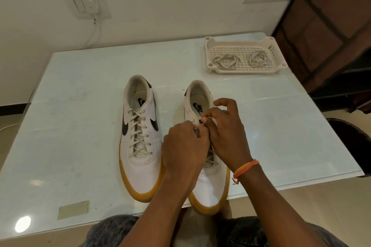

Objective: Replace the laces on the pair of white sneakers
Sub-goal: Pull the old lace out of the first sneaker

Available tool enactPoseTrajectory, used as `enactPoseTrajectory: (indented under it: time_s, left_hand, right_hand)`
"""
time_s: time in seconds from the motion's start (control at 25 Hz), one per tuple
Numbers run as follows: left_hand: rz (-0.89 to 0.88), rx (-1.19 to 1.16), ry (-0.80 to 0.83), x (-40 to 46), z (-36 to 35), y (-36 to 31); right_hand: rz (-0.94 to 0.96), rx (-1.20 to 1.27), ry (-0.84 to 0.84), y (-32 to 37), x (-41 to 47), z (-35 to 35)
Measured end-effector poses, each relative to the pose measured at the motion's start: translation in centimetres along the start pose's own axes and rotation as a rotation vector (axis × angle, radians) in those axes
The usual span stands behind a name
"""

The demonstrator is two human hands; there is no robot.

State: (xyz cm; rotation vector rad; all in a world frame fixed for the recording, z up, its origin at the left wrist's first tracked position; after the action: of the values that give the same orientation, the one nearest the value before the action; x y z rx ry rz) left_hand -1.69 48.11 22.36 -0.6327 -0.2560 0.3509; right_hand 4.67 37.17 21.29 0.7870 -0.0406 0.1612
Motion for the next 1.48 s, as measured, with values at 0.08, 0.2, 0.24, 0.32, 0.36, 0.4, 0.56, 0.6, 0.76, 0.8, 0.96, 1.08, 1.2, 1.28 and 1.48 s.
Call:
enactPoseTrajectory:
  time_s: [0.08, 0.2, 0.24, 0.32, 0.36, 0.4, 0.56, 0.6, 0.76, 0.8, 0.96, 1.08, 1.2, 1.28, 1.48]
  left_hand:
    - [0.028, -0.016, 0.005, 0.1, 0.1, 0.2]
    - [0.019, -0.066, -0.018, 0.1, 0.5, 0.3]
    - [-0.002, -0.076, -0.023, 0.2, 0.6, 0.4]
    - [-0.034, -0.087, -0.003, 0.6, 0.8, 0.7]
    - [-0.032, -0.092, 0.014, 0.8, 1.0, 1.1]
    - [-0.029, -0.089, 0.012, 1.2, 1.4, 1.5]
    - [-0.230, -0.046, -0.083, 2.3, 3.8, 0.6]
    - [-0.316, -0.007, -0.032, 2.3, 3.6, -0.2]
    - [-0.432, 0.293, 0.189, 1.4, 0.1, -1.5]
    - [-0.411, 0.317, 0.212, 1.4, -0.6, -1.2]
    - [-0.276, 0.213, 0.242, 2.1, -2.0, 0.5]
    - [-0.214, 0.176, 0.207, 2.1, -2.0, 0.4]
    - [-0.305, 0.016, 0.106, 1.7, -0.1, -1.5]
    - [-0.223, -0.156, 0.127, 2.2, 1.0, -0.7]
    - [0.057, -0.423, 0.385, 2.8, 1.9, 3.0]
  right_hand:
    - [-0.098, 0.174, -0.085, -0.4, 0.2, 0.5]
    - [-0.414, 0.598, -0.151, -3.1, 1.0, 2.4]
    - [-0.521, 0.638, -0.119, -4.4, 1.5, 2.9]
    - [-0.631, 0.541, -0.067, -6.4, 2.0, 3.8]
    - [-0.627, 0.478, -0.083, -7.0, 2.1, 4.2]
    - [-0.598, 0.426, -0.112, -7.2, 2.3, 4.4]
    - [-0.292, 0.240, -0.172, -4.2, 2.5, 4.5]
    - [-0.168, 0.233, -0.150, -3.1, 2.4, 4.2]
    - [0.156, 0.004, 0.064, -1.3, 1.3, 1.1]
    - [0.186, -0.088, 0.086, -1.4, 1.3, 0.6]
    - [0.170, -0.152, 0.087, -1.5, 1.3, 0.6]
    - [0.135, -0.150, 0.103, -1.7, 1.4, 0.5]
    - [0.125, -0.139, 0.122, -1.8, 1.6, 0.6]
    - [0.135, -0.104, 0.134, -1.8, 1.7, 0.9]
    - [0.108, -0.040, 0.172, -1.9, 1.8, 0.7]
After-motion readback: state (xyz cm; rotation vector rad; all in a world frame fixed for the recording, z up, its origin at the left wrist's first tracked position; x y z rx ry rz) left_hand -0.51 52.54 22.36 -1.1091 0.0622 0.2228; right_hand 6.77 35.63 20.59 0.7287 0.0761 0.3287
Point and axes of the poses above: each hand's wrist, its own x-axis towards the middle knuckle, its own z-axis out of the back of the hand, y = z × x, the point moved 6 cm from there along x, towards the middle knuckle, and after that the axes turned 12 degrees about -z, right-handed, at the moved point
